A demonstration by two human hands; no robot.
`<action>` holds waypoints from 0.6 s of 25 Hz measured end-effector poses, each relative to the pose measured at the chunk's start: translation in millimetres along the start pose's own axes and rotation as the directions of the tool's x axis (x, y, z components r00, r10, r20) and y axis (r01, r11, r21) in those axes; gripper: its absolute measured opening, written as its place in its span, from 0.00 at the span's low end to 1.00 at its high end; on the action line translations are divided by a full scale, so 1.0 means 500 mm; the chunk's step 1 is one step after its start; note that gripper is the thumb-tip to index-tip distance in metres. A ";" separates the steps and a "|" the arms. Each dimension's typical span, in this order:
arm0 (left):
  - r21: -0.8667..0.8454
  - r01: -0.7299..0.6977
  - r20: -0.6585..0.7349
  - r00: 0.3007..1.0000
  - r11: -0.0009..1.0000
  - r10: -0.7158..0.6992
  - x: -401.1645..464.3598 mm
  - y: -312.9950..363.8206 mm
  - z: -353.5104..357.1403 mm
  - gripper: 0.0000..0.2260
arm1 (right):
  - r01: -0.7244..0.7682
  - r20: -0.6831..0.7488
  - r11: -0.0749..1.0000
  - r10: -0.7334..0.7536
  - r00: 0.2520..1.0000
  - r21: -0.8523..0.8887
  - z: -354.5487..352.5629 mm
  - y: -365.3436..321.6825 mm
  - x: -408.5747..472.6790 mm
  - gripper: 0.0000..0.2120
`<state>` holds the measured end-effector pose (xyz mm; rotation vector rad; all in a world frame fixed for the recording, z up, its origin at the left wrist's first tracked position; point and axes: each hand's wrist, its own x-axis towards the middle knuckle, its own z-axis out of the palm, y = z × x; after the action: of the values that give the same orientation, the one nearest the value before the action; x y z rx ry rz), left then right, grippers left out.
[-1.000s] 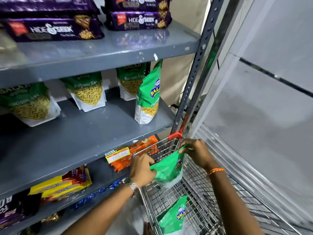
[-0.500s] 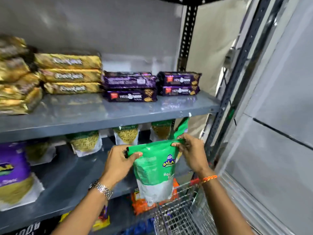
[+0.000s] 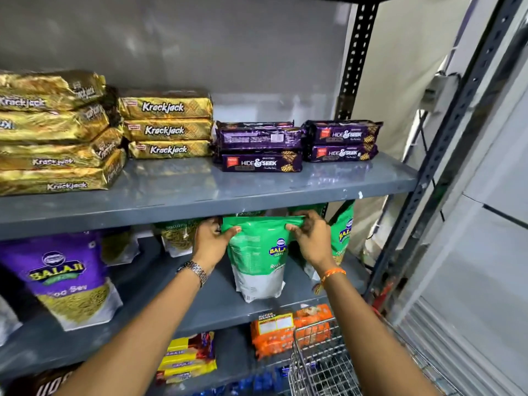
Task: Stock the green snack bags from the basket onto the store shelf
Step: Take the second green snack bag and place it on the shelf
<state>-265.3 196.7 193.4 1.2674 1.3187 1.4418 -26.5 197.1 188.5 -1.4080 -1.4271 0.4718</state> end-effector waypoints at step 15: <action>0.042 0.553 -0.113 0.830 0.832 -0.546 -0.107 -0.214 0.134 0.25 | -0.333 0.574 0.928 0.183 0.798 0.167 0.077 0.181 -0.072 0.38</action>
<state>-197.3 173.9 76.9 0.7634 1.6475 1.0523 -22.2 200.5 84.2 -1.3087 -1.5421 1.2887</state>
